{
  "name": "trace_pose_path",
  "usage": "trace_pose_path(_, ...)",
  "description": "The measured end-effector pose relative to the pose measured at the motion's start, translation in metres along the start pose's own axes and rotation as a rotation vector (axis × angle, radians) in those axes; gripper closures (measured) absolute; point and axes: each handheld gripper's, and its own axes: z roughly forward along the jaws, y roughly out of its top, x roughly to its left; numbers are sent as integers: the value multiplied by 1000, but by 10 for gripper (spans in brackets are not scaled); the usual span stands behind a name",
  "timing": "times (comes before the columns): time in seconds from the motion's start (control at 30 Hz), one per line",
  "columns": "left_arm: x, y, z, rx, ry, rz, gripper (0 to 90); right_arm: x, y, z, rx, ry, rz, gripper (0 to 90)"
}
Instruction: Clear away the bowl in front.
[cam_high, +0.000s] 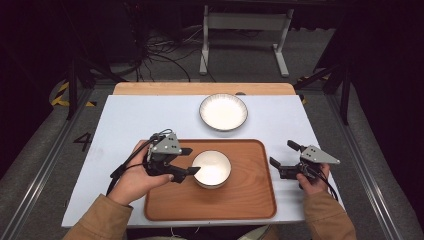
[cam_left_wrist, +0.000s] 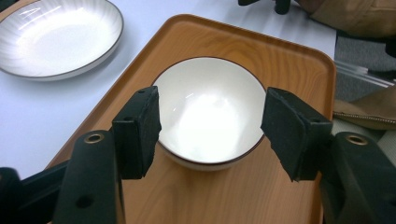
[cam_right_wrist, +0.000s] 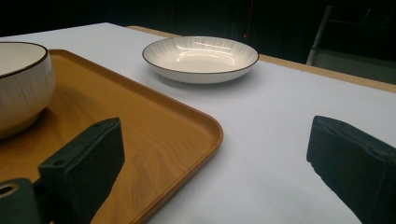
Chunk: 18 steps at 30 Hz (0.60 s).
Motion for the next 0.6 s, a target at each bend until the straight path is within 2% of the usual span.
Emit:
trace_pose_path(0.23,8,-17,-12,-71,30,-47,289,0,-2,-3,-39,6,-2,61)
trace_pose_path(0.6,15,-43,-23,-161,90,-78,133,2,-3,-7,-78,20,-29,52)
